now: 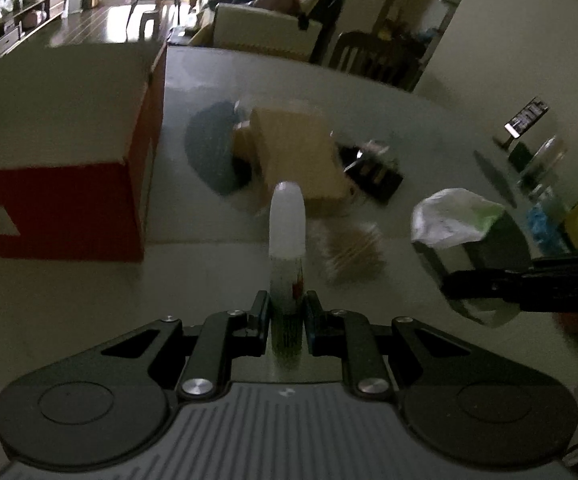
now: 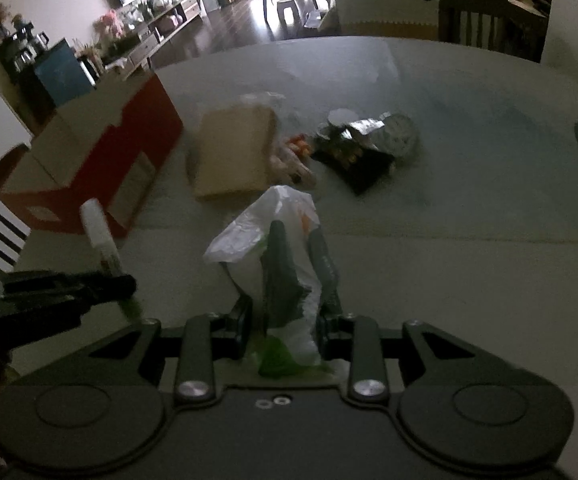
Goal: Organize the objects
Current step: 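Close the left gripper on the glue stick and lift it while the right lifts the bag, then carry both items over the cardboard box and open both grippers to drop them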
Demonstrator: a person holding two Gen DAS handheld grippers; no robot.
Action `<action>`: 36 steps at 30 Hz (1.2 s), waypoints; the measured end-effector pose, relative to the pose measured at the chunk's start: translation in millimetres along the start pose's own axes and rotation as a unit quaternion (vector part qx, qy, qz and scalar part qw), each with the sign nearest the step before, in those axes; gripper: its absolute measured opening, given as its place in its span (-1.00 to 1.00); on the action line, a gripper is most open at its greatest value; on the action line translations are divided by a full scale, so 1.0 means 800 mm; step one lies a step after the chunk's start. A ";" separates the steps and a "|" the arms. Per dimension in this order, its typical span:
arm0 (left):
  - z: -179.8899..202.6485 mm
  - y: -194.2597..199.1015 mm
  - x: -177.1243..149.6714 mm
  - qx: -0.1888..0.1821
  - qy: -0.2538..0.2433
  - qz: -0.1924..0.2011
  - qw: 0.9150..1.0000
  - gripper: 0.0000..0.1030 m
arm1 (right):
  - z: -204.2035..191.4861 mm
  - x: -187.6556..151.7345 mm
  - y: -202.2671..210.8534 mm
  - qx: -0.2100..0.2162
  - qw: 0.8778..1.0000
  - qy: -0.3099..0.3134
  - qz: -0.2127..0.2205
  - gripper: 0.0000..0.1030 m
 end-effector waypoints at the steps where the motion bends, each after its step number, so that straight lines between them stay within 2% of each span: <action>1: -0.001 0.005 0.004 -0.003 -0.001 0.003 1.000 -0.68 | -0.007 0.005 0.003 0.003 1.000 -0.002 0.003 -0.41; 9: -0.029 0.039 0.036 -0.021 0.003 0.026 0.999 -0.68 | -0.063 0.049 0.017 0.019 0.999 0.003 0.028 -0.41; 22: -0.080 0.110 0.089 -0.057 -0.003 0.071 0.996 -0.69 | -0.172 0.121 0.011 0.040 0.996 0.052 0.061 -0.41; 32: -0.157 0.155 0.155 -0.046 0.005 0.105 0.993 -0.69 | -0.254 0.164 -0.020 0.042 0.992 0.093 0.072 -0.41; 36: -0.191 0.157 0.180 -0.027 0.003 0.111 0.993 -0.69 | -0.279 0.175 -0.036 0.038 0.991 0.107 0.070 -0.41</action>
Point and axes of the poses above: each gripper's, at about its wrist camera, not at the fingertips, and y roughly against the way its jaws point, z to its right, x to its top, the point moved 10 cm from there along -y, roughly the way its jaws point, and after that the axes turned 2 degrees about -x, right-handed, at the moved point
